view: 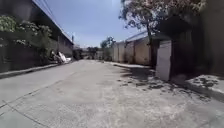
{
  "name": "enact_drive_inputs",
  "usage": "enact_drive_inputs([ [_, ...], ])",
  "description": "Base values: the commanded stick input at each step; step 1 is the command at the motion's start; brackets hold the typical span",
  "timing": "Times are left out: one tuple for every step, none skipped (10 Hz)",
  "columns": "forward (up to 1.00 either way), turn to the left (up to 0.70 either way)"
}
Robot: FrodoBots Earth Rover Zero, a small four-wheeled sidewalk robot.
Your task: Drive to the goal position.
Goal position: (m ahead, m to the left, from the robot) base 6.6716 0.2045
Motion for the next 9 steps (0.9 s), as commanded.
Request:
enact_drive_inputs([
  [0.0, 0.0],
  [0.69, 0.02],
  [1.0, 0.03],
  [1.0, 0.03],
  [1.0, 0.03],
  [1.0, 0.03],
  [1.0, 0.03],
  [1.0, 0.03],
  [1.0, 0.03],
])
